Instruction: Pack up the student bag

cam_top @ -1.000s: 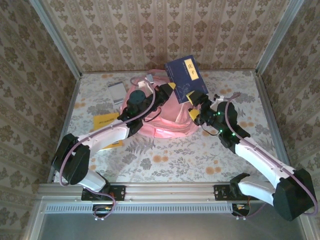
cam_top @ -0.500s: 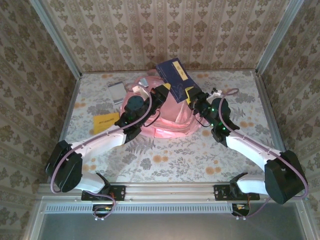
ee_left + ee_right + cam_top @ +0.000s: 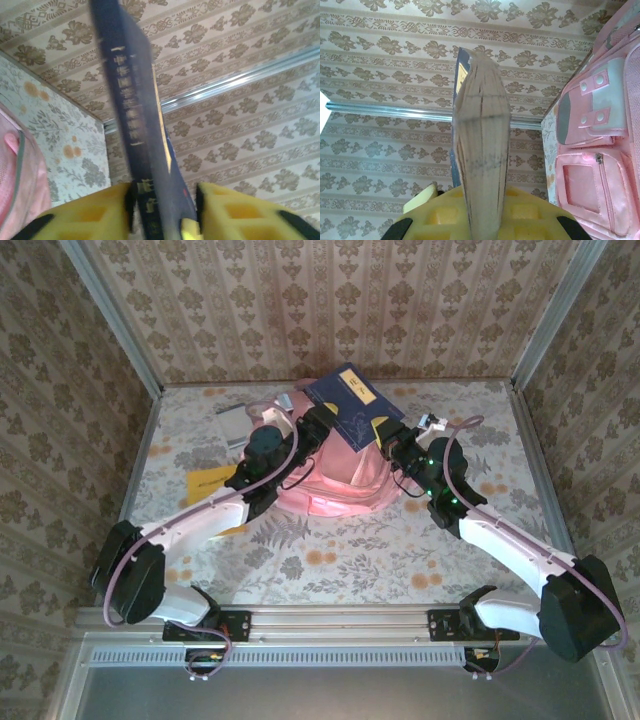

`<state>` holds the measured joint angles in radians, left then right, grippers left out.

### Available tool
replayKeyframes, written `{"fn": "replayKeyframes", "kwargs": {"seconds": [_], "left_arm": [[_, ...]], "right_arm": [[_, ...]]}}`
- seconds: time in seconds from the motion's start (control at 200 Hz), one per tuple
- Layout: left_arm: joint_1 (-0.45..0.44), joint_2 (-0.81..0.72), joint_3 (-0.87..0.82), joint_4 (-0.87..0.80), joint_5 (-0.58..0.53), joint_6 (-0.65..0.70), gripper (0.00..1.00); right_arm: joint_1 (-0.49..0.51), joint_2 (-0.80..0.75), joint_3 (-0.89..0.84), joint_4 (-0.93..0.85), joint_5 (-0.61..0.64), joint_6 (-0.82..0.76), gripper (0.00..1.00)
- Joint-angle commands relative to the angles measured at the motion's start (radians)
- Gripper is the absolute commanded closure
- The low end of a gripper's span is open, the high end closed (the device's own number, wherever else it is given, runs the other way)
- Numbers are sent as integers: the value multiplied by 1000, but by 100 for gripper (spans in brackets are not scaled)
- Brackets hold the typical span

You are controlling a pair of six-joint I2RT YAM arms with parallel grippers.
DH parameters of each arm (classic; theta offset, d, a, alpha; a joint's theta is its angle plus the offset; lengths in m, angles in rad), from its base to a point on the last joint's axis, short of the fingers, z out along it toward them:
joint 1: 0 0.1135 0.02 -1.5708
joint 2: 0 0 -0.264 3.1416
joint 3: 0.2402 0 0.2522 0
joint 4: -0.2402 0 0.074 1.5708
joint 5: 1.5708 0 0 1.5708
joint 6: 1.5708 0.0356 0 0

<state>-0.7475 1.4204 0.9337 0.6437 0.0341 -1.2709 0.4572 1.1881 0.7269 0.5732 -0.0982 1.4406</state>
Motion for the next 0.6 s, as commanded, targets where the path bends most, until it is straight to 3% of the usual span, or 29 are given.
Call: {"fn": "replayKeyframes", "kwargs": {"seconds": [0.0, 0.135, 0.21, 0.31, 0.465, 0.595], "left_arm": [[-6, 37, 40, 96, 88, -13, 74], [-13, 73, 42, 161, 110, -28, 98], [-15, 77, 26, 183, 92, -42, 100], [-19, 68, 16, 170, 67, -49, 100], [-37, 70, 26, 162, 49, -54, 100], [-47, 72, 27, 156, 25, -68, 100]], "right_arm": [[5, -22, -13, 53, -57, -27, 100], [5, -26, -20, 50, -64, -33, 100], [6, -37, -24, 42, -56, -37, 72], [8, -51, -32, 70, -52, -33, 54], [15, -65, -42, 134, -29, -35, 52], [20, -64, -43, 144, 2, -33, 69]]}}
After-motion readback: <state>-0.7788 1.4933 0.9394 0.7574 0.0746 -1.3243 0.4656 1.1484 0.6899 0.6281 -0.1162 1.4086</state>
